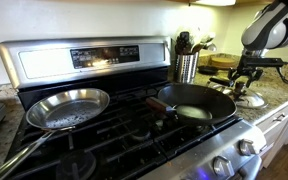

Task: Put the lid on the black pan

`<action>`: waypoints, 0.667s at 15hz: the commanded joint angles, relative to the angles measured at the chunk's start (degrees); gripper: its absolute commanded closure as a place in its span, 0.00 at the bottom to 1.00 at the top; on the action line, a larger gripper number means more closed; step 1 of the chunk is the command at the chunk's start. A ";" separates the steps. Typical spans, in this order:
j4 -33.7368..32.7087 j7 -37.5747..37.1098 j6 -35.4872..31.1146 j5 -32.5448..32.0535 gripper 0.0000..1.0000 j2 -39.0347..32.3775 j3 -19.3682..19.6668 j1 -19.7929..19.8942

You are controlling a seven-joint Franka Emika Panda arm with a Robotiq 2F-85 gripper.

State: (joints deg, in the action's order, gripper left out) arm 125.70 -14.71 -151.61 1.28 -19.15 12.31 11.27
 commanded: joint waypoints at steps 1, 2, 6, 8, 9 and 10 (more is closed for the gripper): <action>-0.66 -1.86 1.85 -0.49 0.46 -0.79 1.30 -1.46; -0.63 -1.75 1.83 -0.32 0.49 -0.86 1.18 -1.48; -0.97 -1.63 1.65 -0.31 0.75 -0.46 1.12 -1.79; -0.95 -2.22 1.91 -1.09 0.81 -0.10 1.58 -2.29; -1.03 -2.42 2.39 -1.34 0.81 0.05 1.78 -2.42; -0.93 -2.73 2.63 -1.77 0.81 0.30 2.06 -2.63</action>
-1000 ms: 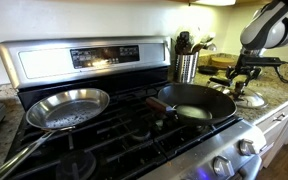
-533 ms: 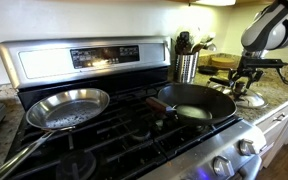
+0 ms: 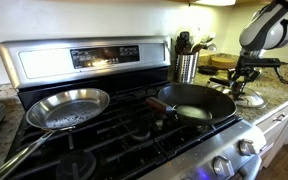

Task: Put the lid on the black pan

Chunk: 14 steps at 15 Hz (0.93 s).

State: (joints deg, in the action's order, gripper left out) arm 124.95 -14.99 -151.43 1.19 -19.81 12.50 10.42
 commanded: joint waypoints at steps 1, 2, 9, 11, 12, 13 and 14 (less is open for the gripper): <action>0.07 -2.77 2.68 -2.14 0.81 1.43 2.16 -2.01; 0.35 -2.67 3.45 -2.58 0.81 2.42 2.40 -2.13; 0.95 -0.94 10.78 -6.40 0.81 11.19 3.27 -1.60; 0.81 -0.68 12.79 -7.04 0.81 14.03 2.83 -1.28; 0.90 -0.26 13.85 -7.21 0.81 16.04 2.45 -1.21; 0.75 0.12 14.97 -7.41 0.81 17.53 2.10 -1.09; 0.80 0.60 15.95 -7.69 0.81 19.43 1.64 -1.12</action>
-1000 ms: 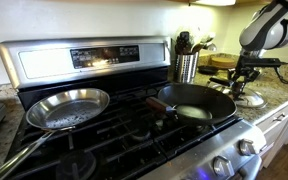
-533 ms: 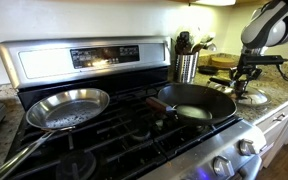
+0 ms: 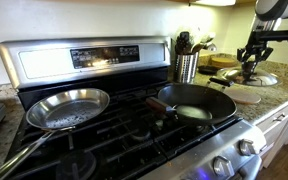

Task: Put the lid on the black pan

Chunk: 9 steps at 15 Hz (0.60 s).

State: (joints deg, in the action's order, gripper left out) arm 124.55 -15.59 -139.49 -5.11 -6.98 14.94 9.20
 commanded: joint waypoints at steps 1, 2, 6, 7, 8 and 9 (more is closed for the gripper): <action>1.10 1.66 4.83 -1.38 0.81 7.85 -1.23 0.21; 1.15 2.45 5.86 -1.14 0.81 9.55 -1.90 0.07; 1.55 5.01 8.88 -0.31 0.81 14.22 -4.91 -0.63; 1.43 5.67 9.49 0.02 0.81 14.86 -5.60 -0.76; 1.43 5.99 10.14 0.21 0.81 15.57 -6.67 -1.26; 1.41 6.31 10.41 0.28 0.81 15.99 -7.47 -1.50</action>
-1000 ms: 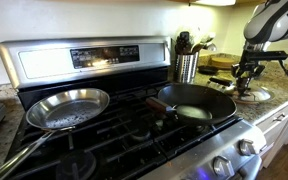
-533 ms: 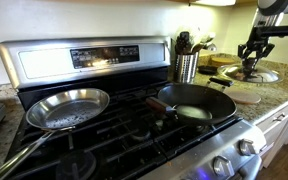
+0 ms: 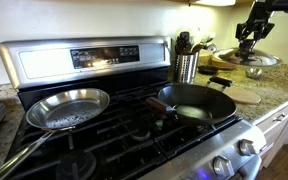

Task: Put the lid on the black pan

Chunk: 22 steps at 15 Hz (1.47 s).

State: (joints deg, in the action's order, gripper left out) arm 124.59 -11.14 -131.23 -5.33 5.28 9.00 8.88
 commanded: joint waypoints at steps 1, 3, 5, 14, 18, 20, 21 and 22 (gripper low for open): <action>1.71 2.42 1.92 0.84 0.81 4.22 -2.56 -1.84; 2.28 2.96 1.15 0.91 0.81 4.60 -4.46 -3.16; 2.70 3.31 1.09 0.79 0.81 4.57 -6.24 -4.55; 5.77 5.86 -1.18 1.71 0.81 4.00 -13.05 -11.19; 8.23 8.95 -4.91 4.63 0.81 3.79 -14.67 -13.66; 9.88 10.47 -6.32 5.90 0.81 4.09 -15.30 -14.74; 10.74 11.81 -6.71 7.23 0.81 4.64 -15.63 -15.41; 11.38 12.98 -7.39 8.41 0.81 4.66 -15.78 -15.93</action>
State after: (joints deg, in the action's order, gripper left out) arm 132.66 -2.14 -136.23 -0.35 7.22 -6.76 -5.46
